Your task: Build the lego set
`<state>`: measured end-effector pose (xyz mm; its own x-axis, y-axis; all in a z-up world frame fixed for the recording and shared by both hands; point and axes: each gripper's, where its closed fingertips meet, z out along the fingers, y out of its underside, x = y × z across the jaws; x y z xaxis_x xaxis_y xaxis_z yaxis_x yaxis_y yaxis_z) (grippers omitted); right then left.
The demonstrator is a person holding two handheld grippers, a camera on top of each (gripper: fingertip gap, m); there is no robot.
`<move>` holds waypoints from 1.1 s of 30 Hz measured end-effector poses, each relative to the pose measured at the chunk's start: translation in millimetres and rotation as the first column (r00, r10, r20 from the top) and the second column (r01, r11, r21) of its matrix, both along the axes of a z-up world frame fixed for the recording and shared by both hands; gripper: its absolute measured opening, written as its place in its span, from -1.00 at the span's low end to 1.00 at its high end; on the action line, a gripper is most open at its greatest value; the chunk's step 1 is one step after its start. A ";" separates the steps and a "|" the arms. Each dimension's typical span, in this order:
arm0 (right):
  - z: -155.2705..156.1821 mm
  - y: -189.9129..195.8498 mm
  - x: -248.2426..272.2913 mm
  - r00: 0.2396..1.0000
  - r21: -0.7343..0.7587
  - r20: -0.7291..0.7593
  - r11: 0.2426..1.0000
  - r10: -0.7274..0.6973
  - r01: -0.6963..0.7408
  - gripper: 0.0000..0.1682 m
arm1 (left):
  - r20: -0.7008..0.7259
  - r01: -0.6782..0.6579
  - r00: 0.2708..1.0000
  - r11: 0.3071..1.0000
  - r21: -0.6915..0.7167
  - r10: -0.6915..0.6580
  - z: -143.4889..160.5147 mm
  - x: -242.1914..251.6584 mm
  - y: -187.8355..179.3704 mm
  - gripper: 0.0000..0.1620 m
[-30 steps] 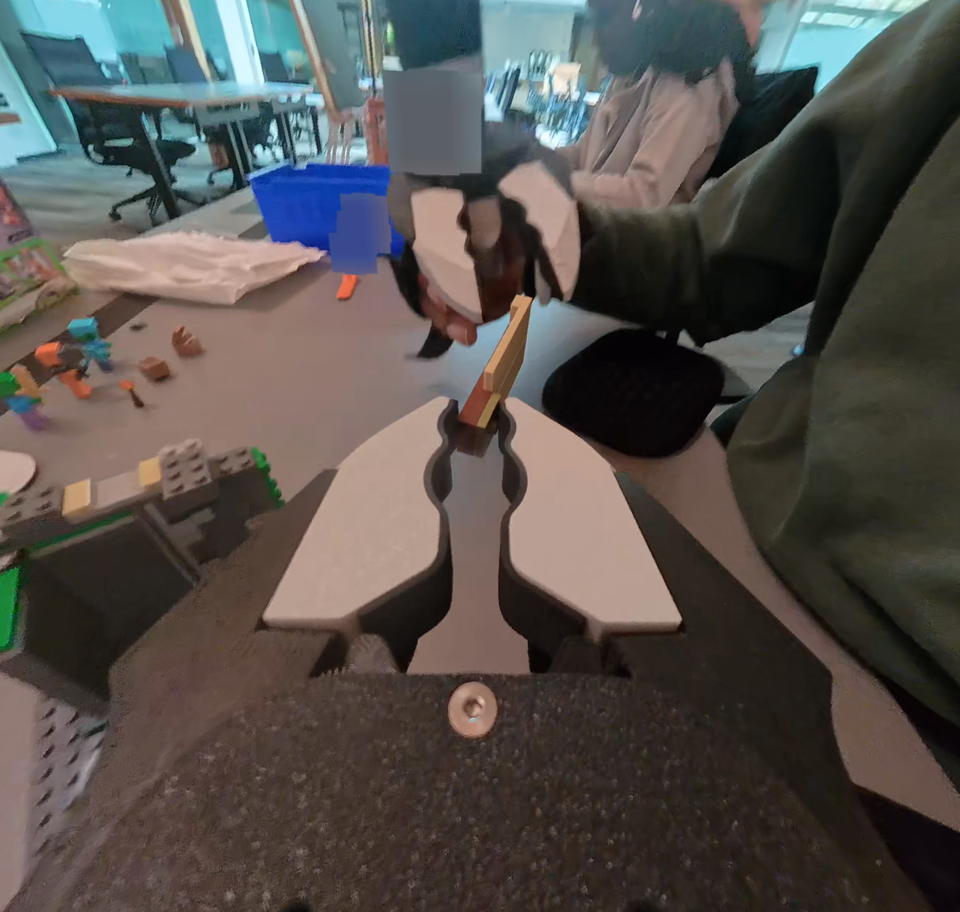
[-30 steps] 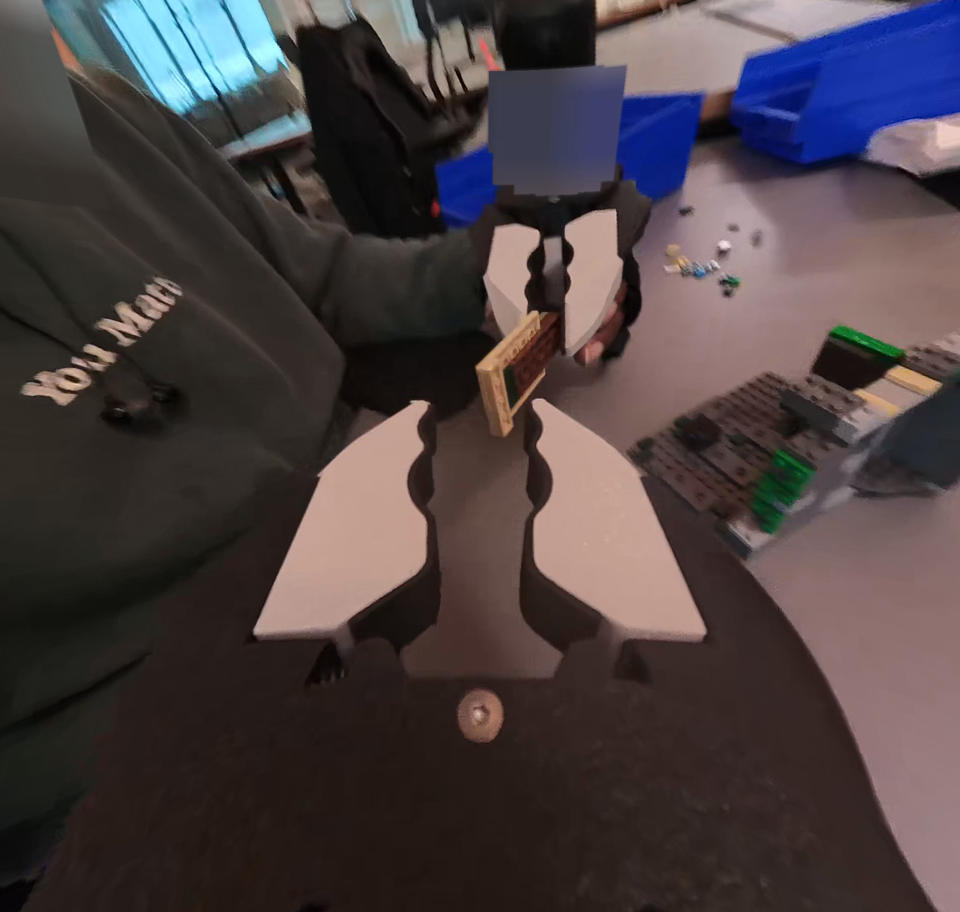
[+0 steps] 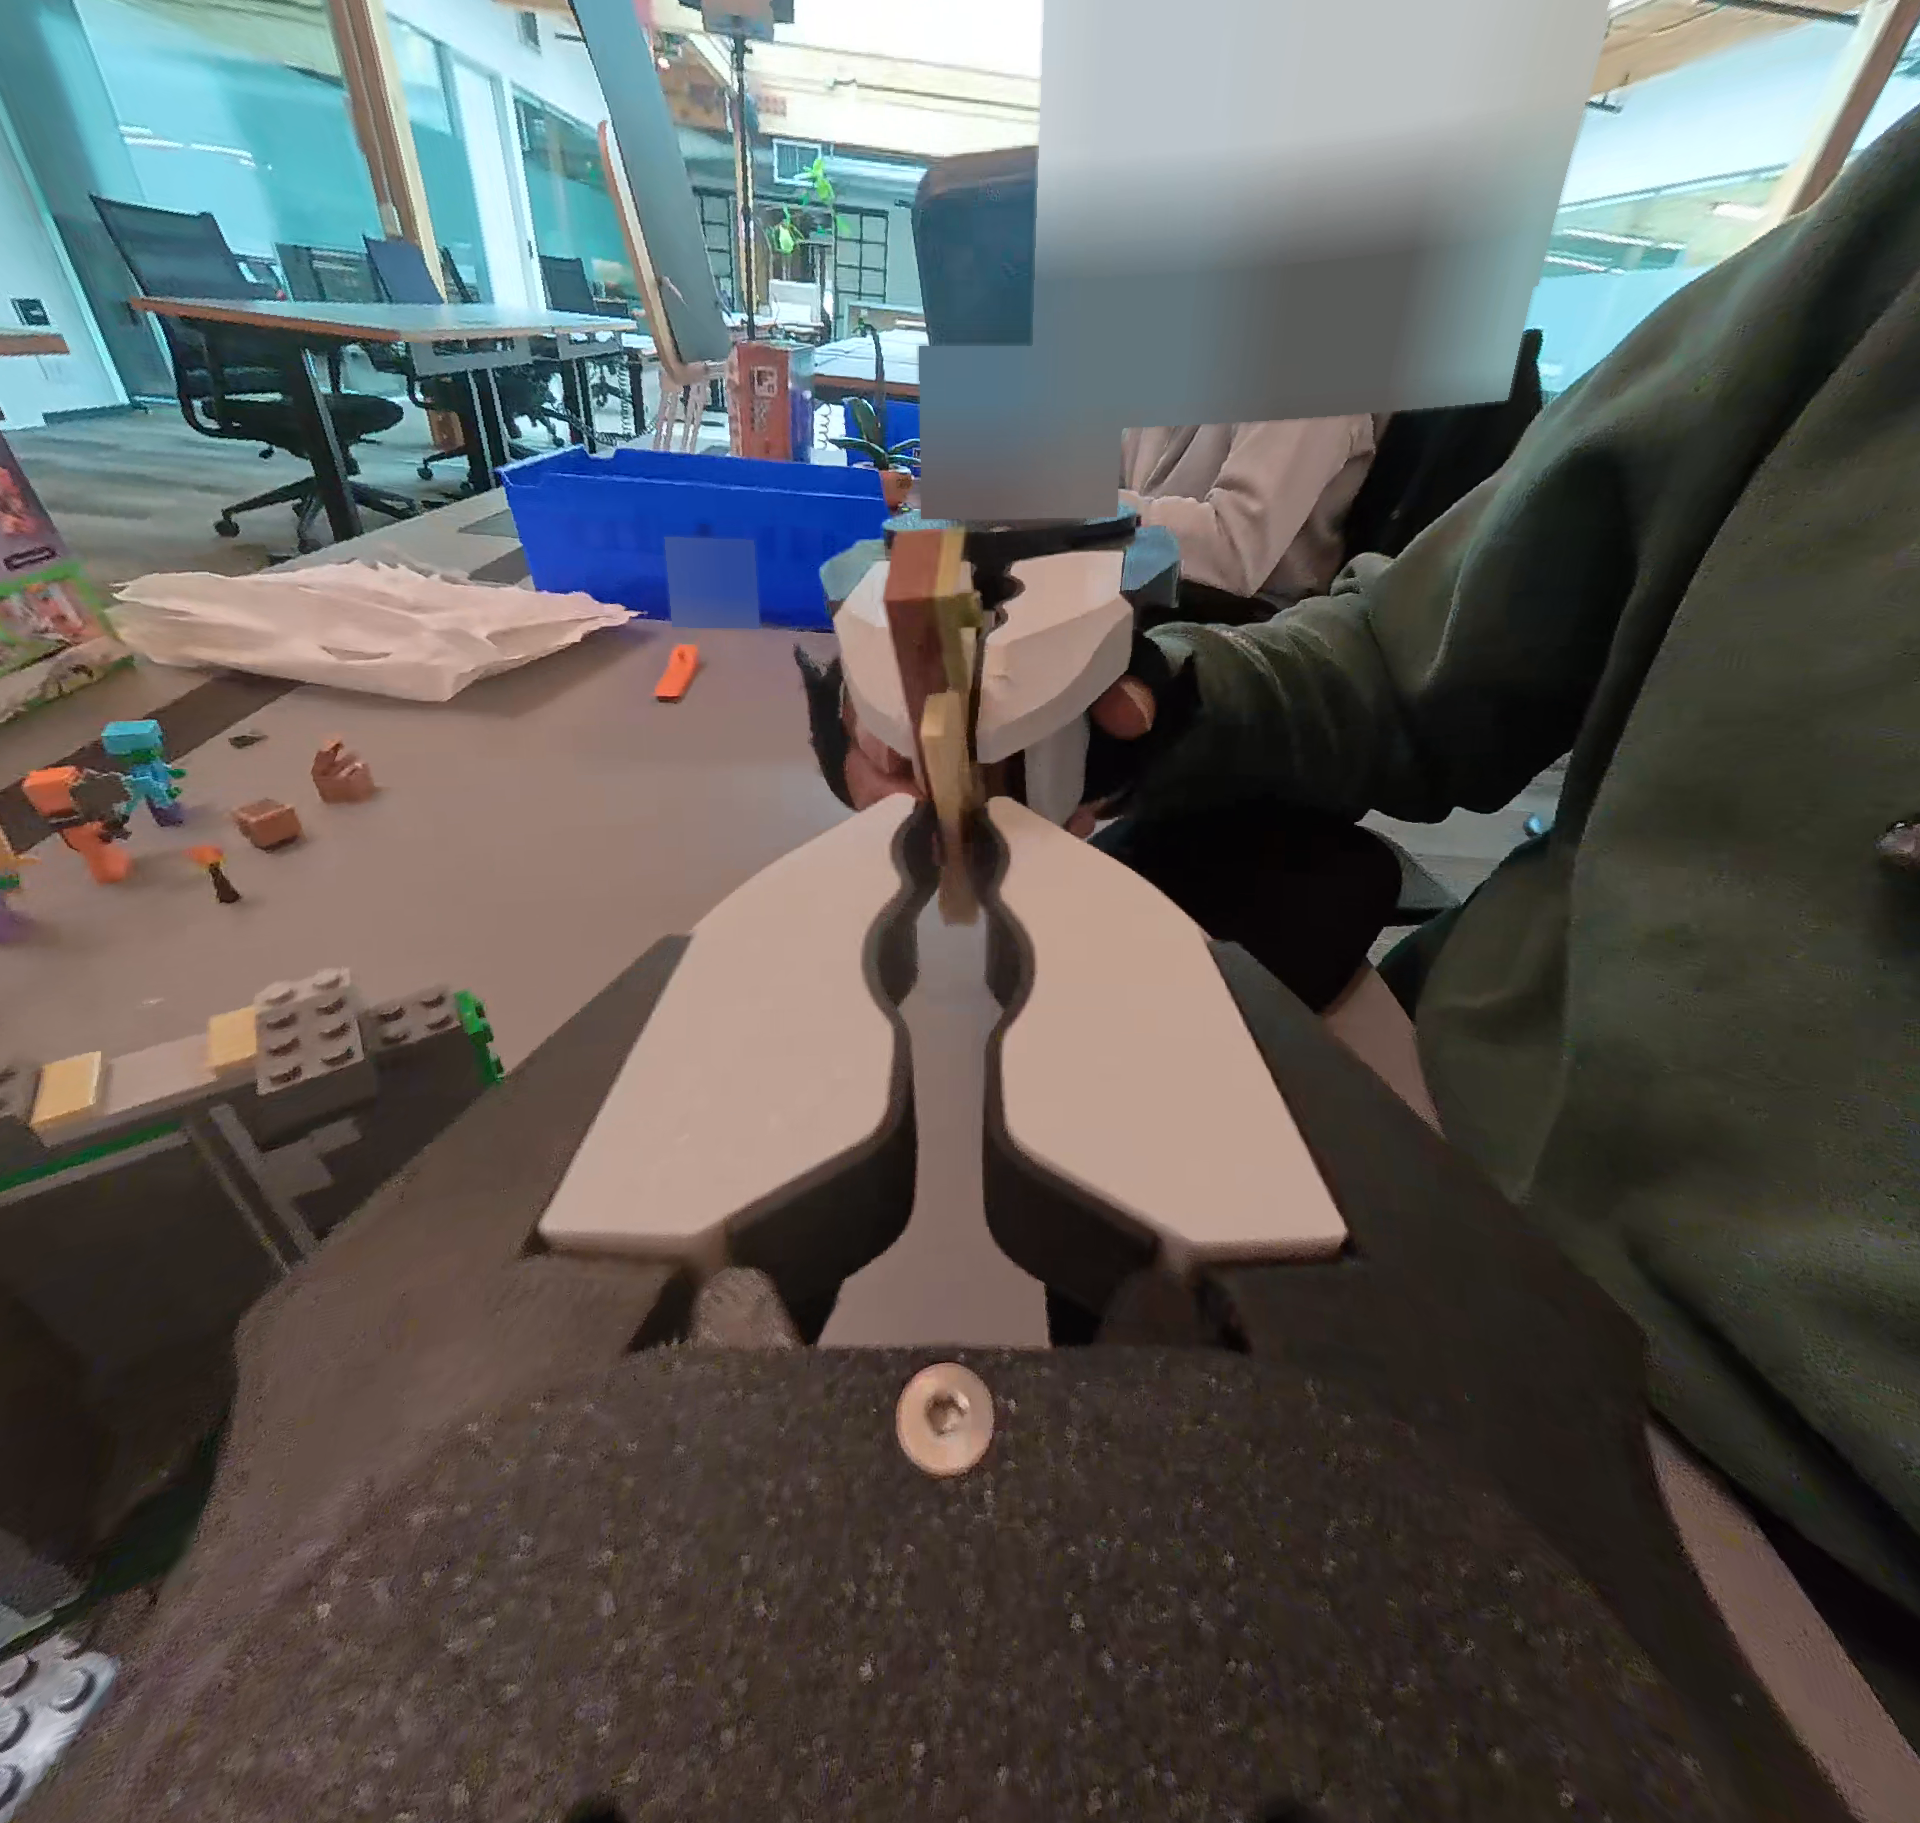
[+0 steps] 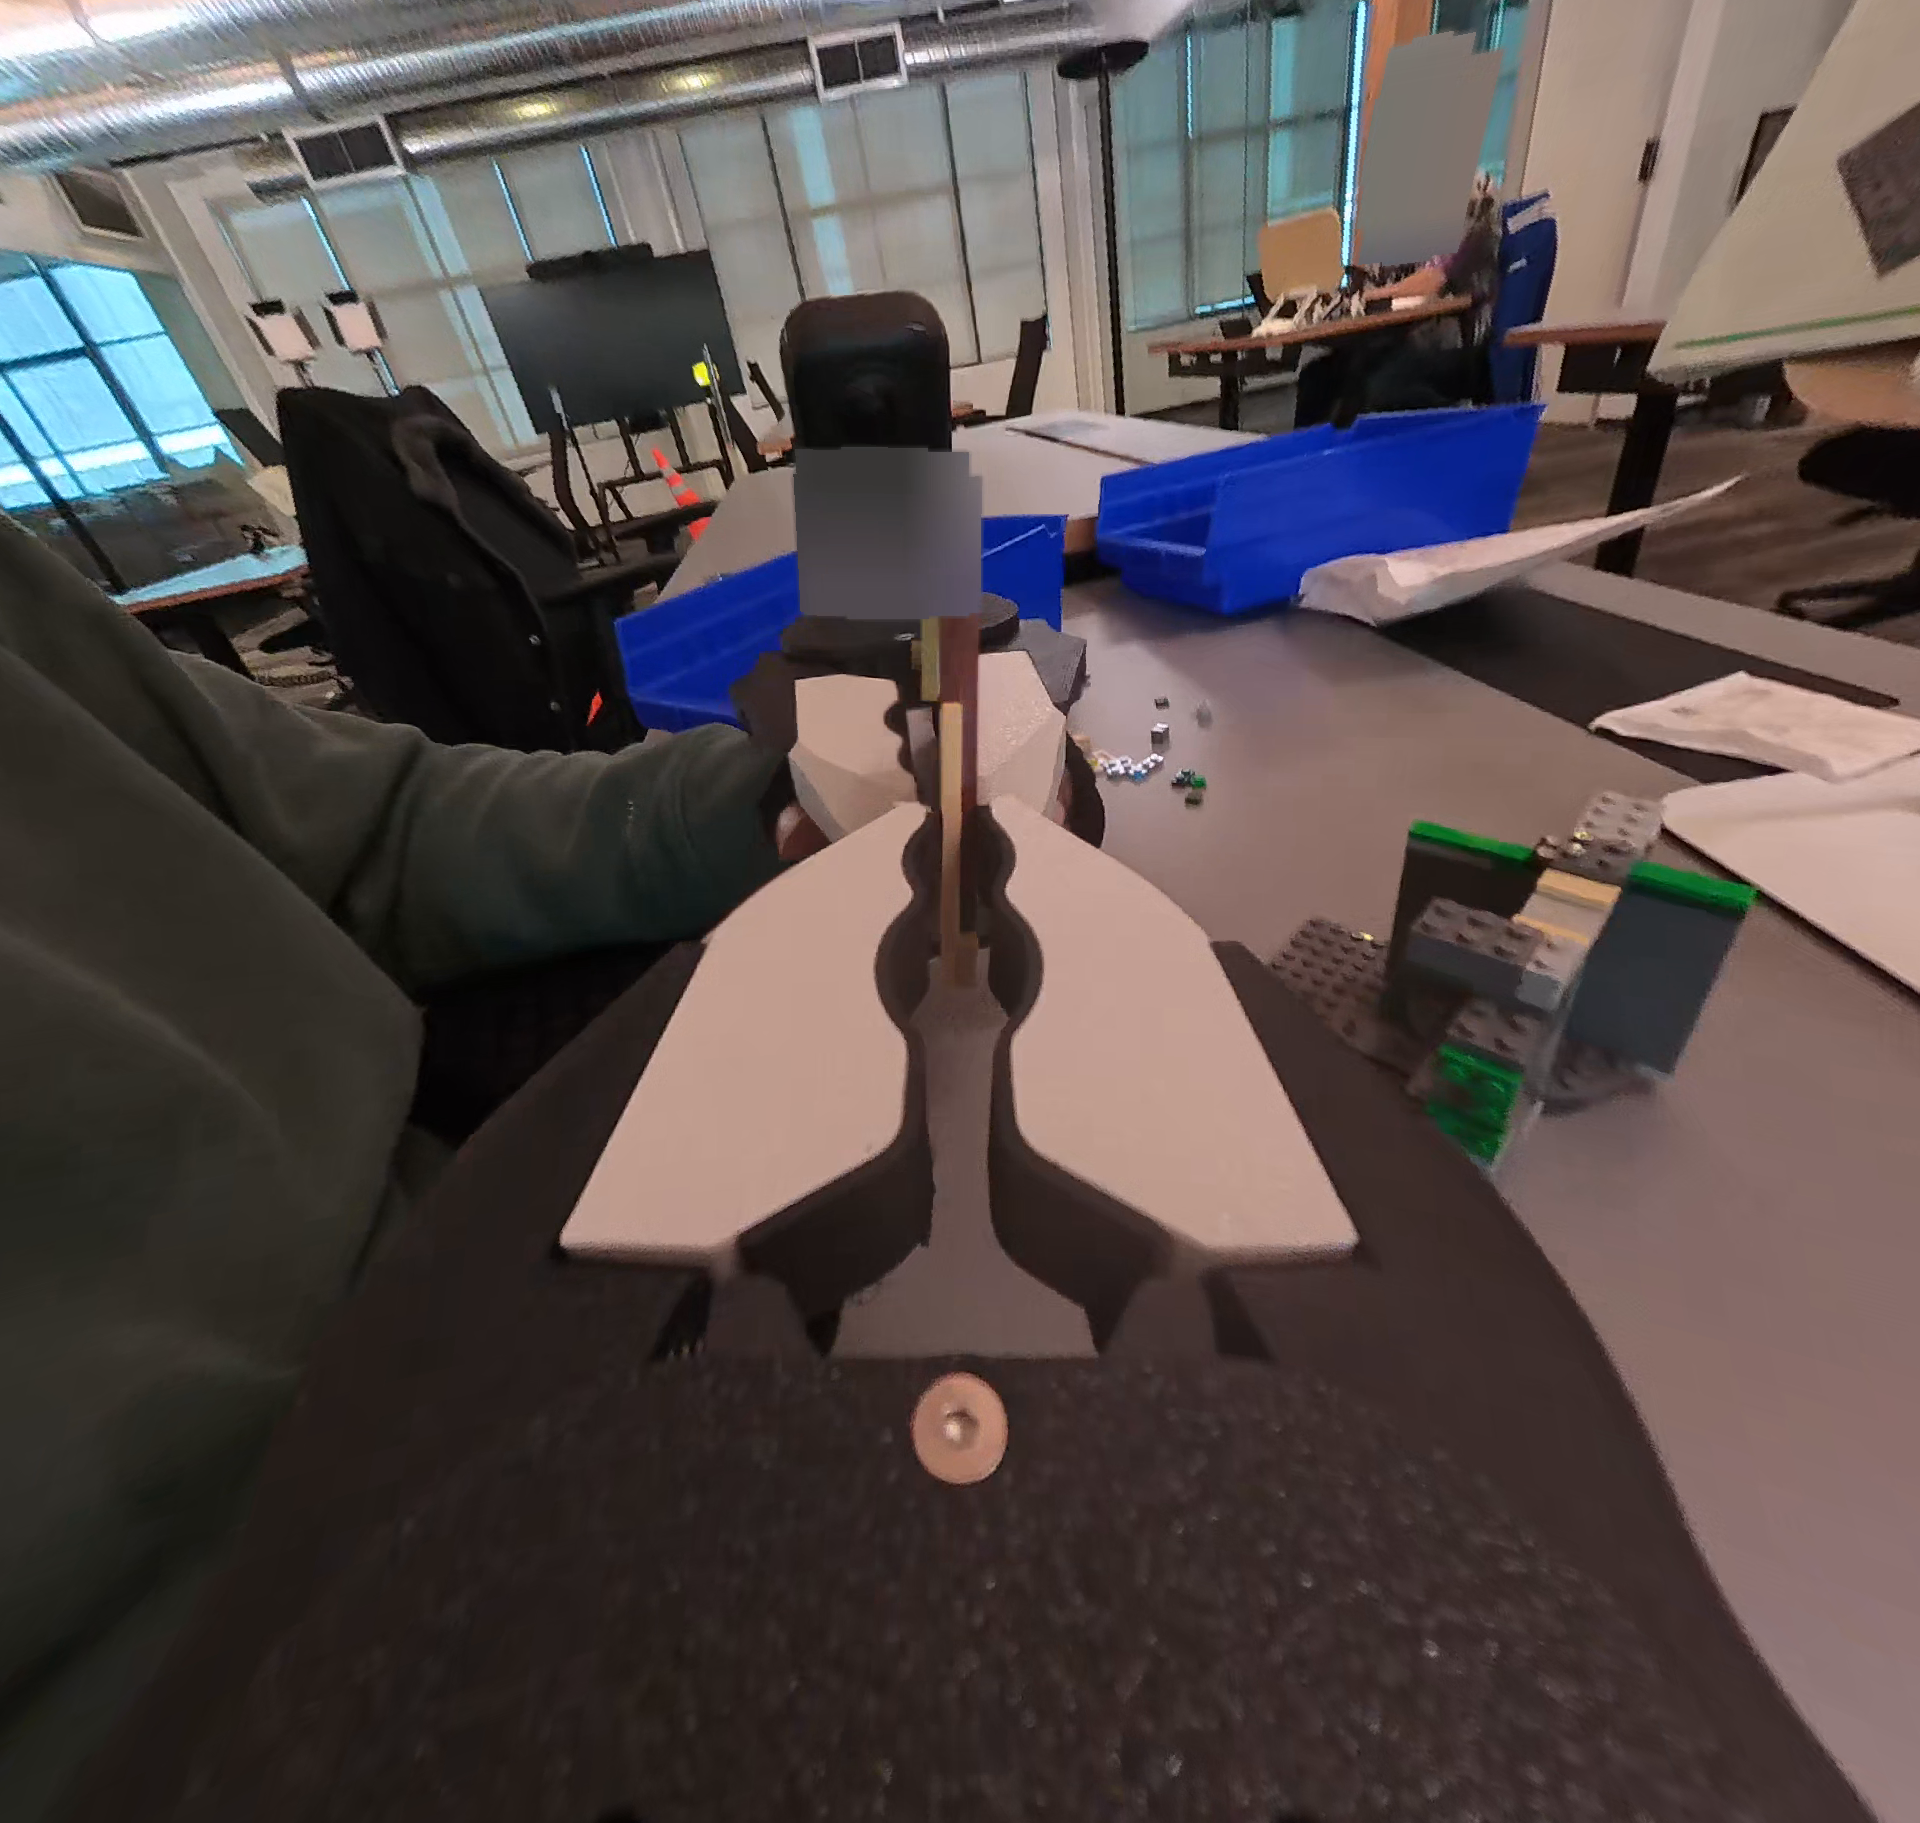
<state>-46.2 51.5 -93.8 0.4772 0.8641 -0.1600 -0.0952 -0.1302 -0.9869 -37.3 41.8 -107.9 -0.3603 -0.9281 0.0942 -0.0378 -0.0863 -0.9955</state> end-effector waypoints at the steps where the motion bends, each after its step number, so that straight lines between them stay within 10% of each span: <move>1: -0.4 -0.4 -0.7 1.000 0.006 -0.001 1.000 0.000 0.000 -0.93 | -0.006 0.004 1.000 1.000 0.000 -0.004 0.3 -0.9 -0.1 -0.92; 24: -60.4 -9.5 0.4 0.797 -0.188 0.570 0.976 0.198 -0.108 -0.83 | -0.397 0.072 0.918 0.983 0.169 0.001 -67.3 1.7 -7.2 -0.92; 33: -30.6 12.0 14.1 0.929 -0.228 0.350 0.973 0.122 -0.042 -0.87 | -0.246 -0.062 0.962 0.976 0.209 0.114 -46.1 4.5 14.0 -0.77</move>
